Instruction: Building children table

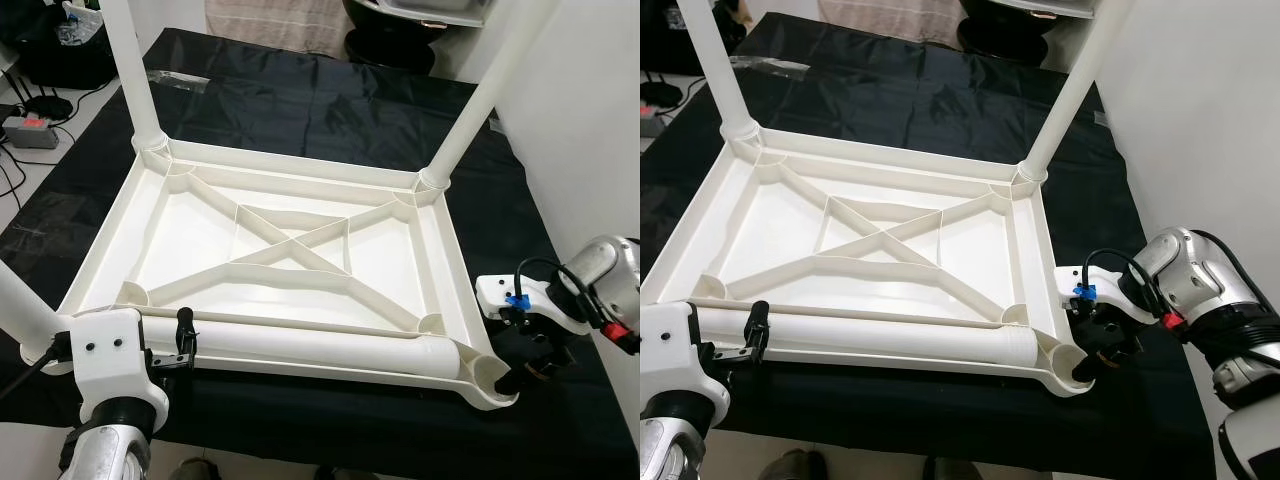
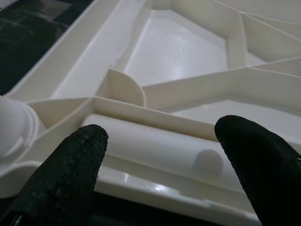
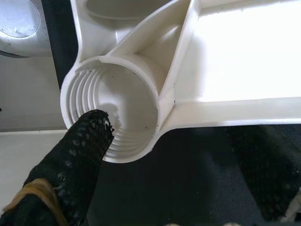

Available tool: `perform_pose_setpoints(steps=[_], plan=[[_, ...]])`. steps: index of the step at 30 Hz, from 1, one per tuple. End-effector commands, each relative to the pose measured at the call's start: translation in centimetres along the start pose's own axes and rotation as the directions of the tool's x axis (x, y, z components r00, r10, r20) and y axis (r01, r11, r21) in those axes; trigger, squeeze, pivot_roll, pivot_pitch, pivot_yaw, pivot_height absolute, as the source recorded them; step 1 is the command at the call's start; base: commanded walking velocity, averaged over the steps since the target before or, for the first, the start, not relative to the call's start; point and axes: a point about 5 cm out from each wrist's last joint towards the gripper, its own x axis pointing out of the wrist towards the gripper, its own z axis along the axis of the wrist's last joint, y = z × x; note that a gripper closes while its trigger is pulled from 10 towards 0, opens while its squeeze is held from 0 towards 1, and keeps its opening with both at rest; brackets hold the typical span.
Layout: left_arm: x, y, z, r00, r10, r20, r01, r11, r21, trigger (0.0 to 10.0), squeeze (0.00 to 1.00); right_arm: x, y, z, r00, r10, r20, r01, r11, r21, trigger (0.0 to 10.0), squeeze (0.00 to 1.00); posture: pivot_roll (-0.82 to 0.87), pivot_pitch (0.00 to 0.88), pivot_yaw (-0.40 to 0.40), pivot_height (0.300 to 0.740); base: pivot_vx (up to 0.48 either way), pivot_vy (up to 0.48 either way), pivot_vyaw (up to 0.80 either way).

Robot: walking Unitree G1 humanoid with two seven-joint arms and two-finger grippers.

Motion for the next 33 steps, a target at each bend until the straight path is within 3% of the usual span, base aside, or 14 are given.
perform_pose_setpoints(steps=[1, 5, 9, 16, 22, 24, 27, 31, 32, 33], plan=[[-0.9, -1.9, -0.1, 0.999, 0.003, -0.044, -0.015, 0.964, -0.264, 10.0, 0.00, 0.0, -0.2, 0.6, 1.000, 0.001, 0.012, 0.000, 1.000, -0.030, 10.0, 0.00, 0.01, 0.184, -0.148, 0.740, 0.000, 0.000, 0.00], [-1.3, -2.0, -0.1, 0.999, 0.009, -0.044, -0.024, 0.934, -0.356, 10.0, 0.00, 0.1, -0.3, 0.6, 1.000, -0.001, 0.008, 0.001, 1.000, -0.031, 10.0, 0.00, 0.02, 0.179, -0.144, 0.740, 0.000, 0.000, 0.00], [-1.8, -1.8, -0.8, 0.994, 0.039, -0.100, -0.080, 0.891, -0.447, 10.0, 0.00, 0.2, -0.6, 0.7, 1.000, -0.004, 0.006, 0.005, 0.999, -0.032, 10.0, 0.00, 0.02, 0.178, -0.147, 0.740, 0.000, 0.000, 0.00], [-2.1, -1.6, -0.9, 0.992, 0.060, -0.113, -0.106, 0.882, -0.459, 10.0, 0.00, 0.1, -0.8, 0.8, 1.000, -0.011, 0.000, 0.011, 0.999, -0.037, 10.0, 0.00, 0.02, 0.183, -0.150, 0.740, 0.000, 0.000, 0.00], [-2.1, -0.5, -1.2, 0.983, 0.118, -0.138, -0.169, 0.870, -0.464, 10.0, 0.00, 0.1, -0.9, 0.9, 1.000, -0.017, 0.003, 0.017, 0.999, -0.035, 10.0, 0.00, 0.03, 0.190, -0.146, 0.740, 0.000, 0.000, 0.00], [-1.9, -0.2, -1.0, 0.983, 0.133, -0.127, -0.178, 0.869, -0.463, 10.0, 0.00, 0.2, -0.9, 0.9, 1.000, -0.017, 0.005, 0.017, 0.999, -0.034, 10.0, 0.00, 0.03, 0.195, -0.147, 0.740, 0.000, 0.000, 0.00], [-0.3, 1.4, 0.2, 0.984, 0.170, -0.047, -0.173, 0.881, -0.440, 10.0, 0.00, 0.3, -0.8, 0.9, 1.000, -0.015, 0.014, 0.015, 0.999, -0.031, 10.0, 0.00, 0.02, 0.194, -0.145, 0.740, 0.000, 0.000, 0.00], [1.0, 2.5, 0.3, 0.983, 0.183, -0.021, -0.173, 0.882, -0.438, 10.0, 0.00, 0.3, -0.9, 1.0, 1.000, -0.018, 0.016, 0.019, 0.999, -0.031, 10.0, 0.00, 0.01, 0.194, -0.141, 0.740, 0.000, 0.000, 0.00], [2.3, 3.7, 0.1, 0.981, 0.193, -0.008, -0.180, 0.896, -0.407, 10.0, 0.00, 0.2, -0.9, 1.0, 0.999, -0.026, 0.018, 0.027, 0.999, -0.030, 10.0, 0.00, 0.01, 0.194, -0.140, 0.740, 0.000, 0.000, 0.00], [2.3, 3.7, 0.1, 0.981, 0.193, -0.008, -0.180, 0.896, -0.407, 10.0, 0.00, 0.2, -0.9, 1.0, 0.999, -0.026, 0.018, 0.027, 0.999, -0.030, 10.0, 0.00, 0.01, 0.194, -0.140, 0.740, 0.000, 0.000, 0.00]])
